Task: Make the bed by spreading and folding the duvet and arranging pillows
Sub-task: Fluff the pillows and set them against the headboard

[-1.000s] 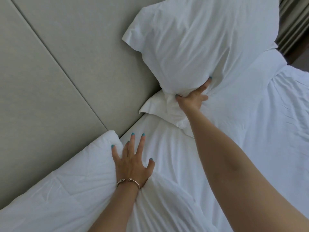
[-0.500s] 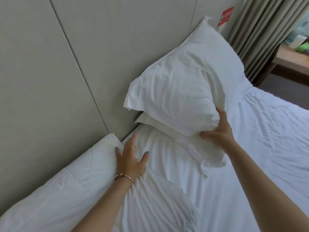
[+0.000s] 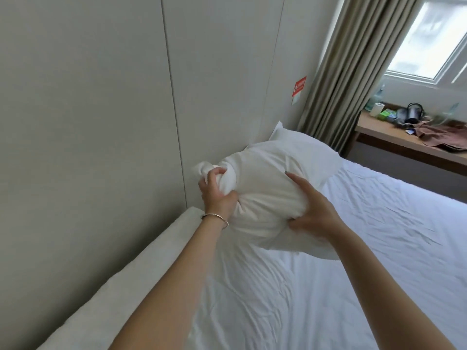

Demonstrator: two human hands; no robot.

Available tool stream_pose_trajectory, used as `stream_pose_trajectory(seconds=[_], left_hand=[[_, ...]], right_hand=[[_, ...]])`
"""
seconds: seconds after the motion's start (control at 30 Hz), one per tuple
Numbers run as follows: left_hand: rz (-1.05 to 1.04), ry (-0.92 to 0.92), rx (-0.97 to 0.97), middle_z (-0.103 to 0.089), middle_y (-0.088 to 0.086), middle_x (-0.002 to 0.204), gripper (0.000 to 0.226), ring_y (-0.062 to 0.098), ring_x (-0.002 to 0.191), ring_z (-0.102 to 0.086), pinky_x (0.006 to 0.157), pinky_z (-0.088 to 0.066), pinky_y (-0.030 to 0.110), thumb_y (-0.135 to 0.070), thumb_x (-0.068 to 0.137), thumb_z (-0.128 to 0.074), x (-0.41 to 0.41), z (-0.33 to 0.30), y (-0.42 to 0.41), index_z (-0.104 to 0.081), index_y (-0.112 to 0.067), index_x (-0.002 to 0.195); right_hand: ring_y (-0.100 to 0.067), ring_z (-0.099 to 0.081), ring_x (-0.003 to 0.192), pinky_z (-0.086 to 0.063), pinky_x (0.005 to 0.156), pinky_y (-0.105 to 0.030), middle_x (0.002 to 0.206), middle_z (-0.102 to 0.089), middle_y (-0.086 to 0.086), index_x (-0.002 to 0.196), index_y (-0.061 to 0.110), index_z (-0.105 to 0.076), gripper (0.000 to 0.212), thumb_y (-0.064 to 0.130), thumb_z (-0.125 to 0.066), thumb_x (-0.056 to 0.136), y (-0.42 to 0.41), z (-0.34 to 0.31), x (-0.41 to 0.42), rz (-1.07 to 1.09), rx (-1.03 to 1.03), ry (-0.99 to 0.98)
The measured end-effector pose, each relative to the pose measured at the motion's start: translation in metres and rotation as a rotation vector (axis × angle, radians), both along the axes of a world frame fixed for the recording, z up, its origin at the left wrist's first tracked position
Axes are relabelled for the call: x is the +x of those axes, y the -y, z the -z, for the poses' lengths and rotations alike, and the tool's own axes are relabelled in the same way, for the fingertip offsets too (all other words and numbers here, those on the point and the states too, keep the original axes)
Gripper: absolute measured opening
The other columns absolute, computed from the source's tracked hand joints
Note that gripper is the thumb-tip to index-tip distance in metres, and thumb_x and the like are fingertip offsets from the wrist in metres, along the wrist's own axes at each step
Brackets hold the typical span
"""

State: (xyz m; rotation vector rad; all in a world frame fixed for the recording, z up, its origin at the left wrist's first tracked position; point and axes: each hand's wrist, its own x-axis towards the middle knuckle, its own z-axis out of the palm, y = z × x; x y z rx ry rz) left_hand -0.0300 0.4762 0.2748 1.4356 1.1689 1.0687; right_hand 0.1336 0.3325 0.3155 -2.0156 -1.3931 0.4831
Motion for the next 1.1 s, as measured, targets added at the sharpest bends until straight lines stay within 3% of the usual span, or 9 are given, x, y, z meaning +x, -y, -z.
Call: stream_pose_trajectory(seconds=[0.13, 0.27, 0.33, 0.43, 0.53, 0.7, 0.83, 0.97, 1.1], left_hand=[[0.018, 0.073, 0.25, -0.034, 0.001, 0.121, 0.054, 0.016, 0.109, -0.046, 0.082, -0.032, 0.005, 0.009, 0.073, -0.055, -0.09, -0.063, 0.031, -0.054, -0.028, 0.113], [0.001, 0.015, 0.308, -0.035, 0.001, 0.124, 0.059, 0.01, 0.106, -0.045, 0.081, -0.03, -0.006, 0.006, 0.074, -0.059, -0.209, -0.089, 0.075, -0.053, -0.034, 0.116], [0.002, -0.04, 0.278, -0.036, 0.001, 0.126, 0.06, 0.011, 0.108, -0.045, 0.087, -0.034, 0.002, 0.002, 0.074, -0.063, -0.27, -0.07, 0.099, -0.052, -0.04, 0.115], [-0.021, -0.156, 0.11, -0.038, 0.006, 0.131, 0.057, 0.017, 0.113, -0.044, 0.095, -0.036, 0.023, -0.006, 0.073, -0.07, -0.342, -0.003, 0.135, -0.052, -0.042, 0.113], [-0.08, -0.304, -0.103, -0.034, 0.01, 0.132, 0.056, 0.027, 0.119, -0.043, 0.096, -0.032, 0.023, -0.002, 0.079, -0.067, -0.389, 0.063, 0.169, -0.052, -0.031, 0.125], [-0.091, -0.356, -0.183, -0.028, 0.014, 0.14, 0.06, 0.034, 0.126, -0.038, 0.105, -0.03, 0.03, 0.01, 0.083, -0.054, -0.406, 0.086, 0.178, -0.051, -0.025, 0.132], [-0.12, -0.357, -0.165, -0.026, 0.013, 0.141, 0.059, 0.035, 0.124, -0.037, 0.099, -0.03, 0.029, 0.009, 0.082, -0.051, -0.393, 0.075, 0.171, -0.053, -0.027, 0.129], [-0.166, -0.448, -0.248, -0.024, 0.011, 0.142, 0.058, 0.038, 0.12, -0.037, 0.095, -0.036, 0.037, 0.002, 0.084, -0.053, -0.379, 0.07, 0.167, -0.05, -0.034, 0.129], [-0.155, -0.874, -0.447, 0.01, 0.014, 0.151, 0.064, 0.041, 0.128, -0.018, 0.1, -0.032, 0.042, -0.018, 0.087, -0.058, -0.368, 0.042, 0.162, -0.029, -0.045, 0.138]], right_hand=[[-0.008, -0.049, 0.103, -0.036, 0.072, -0.007, 0.125, -0.048, 0.019, 0.142, 0.056, -0.025, 0.107, 0.008, -0.076, 0.061, 0.04, -0.045, -0.084, -0.007, 0.066, 0.031], [0.005, -0.05, 0.091, -0.038, 0.074, -0.002, 0.11, -0.05, 0.034, 0.138, 0.06, -0.025, 0.105, 0.012, -0.076, 0.06, 0.084, -0.052, -0.197, -0.086, 0.148, -0.014], [0.006, -0.052, 0.095, -0.041, 0.082, -0.008, 0.112, -0.048, 0.037, 0.137, 0.063, -0.022, 0.107, 0.016, -0.077, 0.058, 0.106, -0.031, -0.251, -0.127, 0.101, -0.034], [-0.01, -0.055, 0.106, -0.046, 0.085, -0.027, 0.123, -0.051, 0.016, 0.138, 0.063, -0.012, 0.108, 0.031, -0.076, 0.057, 0.134, 0.024, -0.31, -0.196, -0.112, 0.051], [-0.023, -0.058, 0.098, -0.049, 0.081, -0.031, 0.118, -0.047, -0.001, 0.137, 0.067, 0.001, 0.11, 0.045, -0.077, 0.062, 0.159, 0.075, -0.35, -0.244, -0.364, 0.107], [-0.028, -0.056, 0.092, -0.048, 0.08, -0.031, 0.123, -0.034, -0.002, 0.135, 0.069, 0.008, 0.111, 0.06, -0.076, 0.063, 0.181, 0.09, -0.372, -0.175, -0.386, 0.072], [-0.021, -0.053, 0.092, -0.046, 0.075, -0.032, 0.119, -0.02, 0.005, 0.137, 0.063, 0.02, 0.112, 0.077, -0.064, 0.065, 0.186, 0.081, -0.355, 0.025, -0.288, -0.014], [-0.029, -0.048, 0.119, -0.049, 0.09, -0.045, 0.141, -0.014, 0.007, 0.145, 0.057, -0.008, 0.096, 0.082, -0.056, 0.067, 0.172, 0.068, -0.318, 0.358, -0.138, -0.067], [-0.028, 0.0, 0.148, -0.01, 0.115, -0.06, 0.159, 0.006, 0.017, 0.146, 0.057, -0.012, 0.084, 0.085, -0.043, 0.073, 0.142, 0.07, -0.297, 0.22, -0.283, 0.122]])
